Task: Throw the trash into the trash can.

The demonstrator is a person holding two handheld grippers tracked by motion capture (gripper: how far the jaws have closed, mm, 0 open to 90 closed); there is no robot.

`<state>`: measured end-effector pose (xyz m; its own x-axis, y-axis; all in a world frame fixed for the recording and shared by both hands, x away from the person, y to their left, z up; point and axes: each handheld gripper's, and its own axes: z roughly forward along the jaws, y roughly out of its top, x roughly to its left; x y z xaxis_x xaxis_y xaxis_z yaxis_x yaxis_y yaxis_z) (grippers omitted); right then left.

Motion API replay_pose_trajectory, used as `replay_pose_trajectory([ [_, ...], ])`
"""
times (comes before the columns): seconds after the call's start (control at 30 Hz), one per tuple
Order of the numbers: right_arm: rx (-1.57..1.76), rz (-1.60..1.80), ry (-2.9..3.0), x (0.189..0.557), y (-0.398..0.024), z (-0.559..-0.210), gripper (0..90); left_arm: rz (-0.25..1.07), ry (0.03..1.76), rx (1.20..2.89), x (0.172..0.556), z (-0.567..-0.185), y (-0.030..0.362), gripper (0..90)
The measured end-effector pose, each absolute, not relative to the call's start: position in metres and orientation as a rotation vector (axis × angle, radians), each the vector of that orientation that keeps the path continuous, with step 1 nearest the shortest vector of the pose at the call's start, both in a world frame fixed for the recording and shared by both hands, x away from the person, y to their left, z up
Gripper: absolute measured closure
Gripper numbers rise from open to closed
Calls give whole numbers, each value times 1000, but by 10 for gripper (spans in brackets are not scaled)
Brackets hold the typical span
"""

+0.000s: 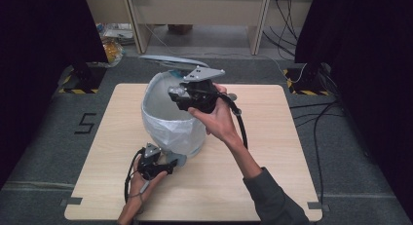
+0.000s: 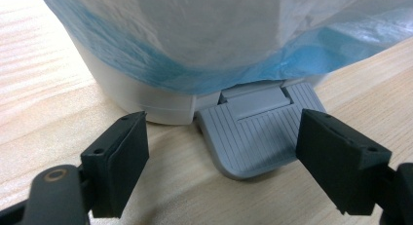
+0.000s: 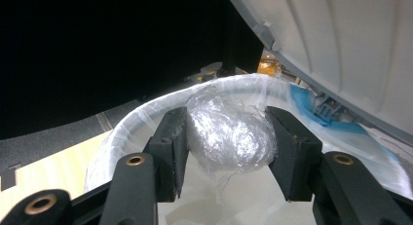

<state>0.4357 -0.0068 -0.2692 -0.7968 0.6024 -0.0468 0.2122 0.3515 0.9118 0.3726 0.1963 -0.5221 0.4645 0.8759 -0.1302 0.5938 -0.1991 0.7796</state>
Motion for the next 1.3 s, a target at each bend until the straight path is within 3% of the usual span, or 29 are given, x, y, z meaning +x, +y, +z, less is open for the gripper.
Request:
replay_pose_trajectory([
  [0.47, 717, 1409, 2281, 440, 9, -282, 509, 440, 1230, 1905, 373, -522, 196, 186],
  [0.7, 742, 1402, 2291, 443, 10, -287, 417, 441, 1230, 1905, 373, -522, 196, 187],
  [1.3, 758, 1435, 2235, 432, -19, -281, 356, 441, 1230, 1905, 373, -522, 196, 187],
])
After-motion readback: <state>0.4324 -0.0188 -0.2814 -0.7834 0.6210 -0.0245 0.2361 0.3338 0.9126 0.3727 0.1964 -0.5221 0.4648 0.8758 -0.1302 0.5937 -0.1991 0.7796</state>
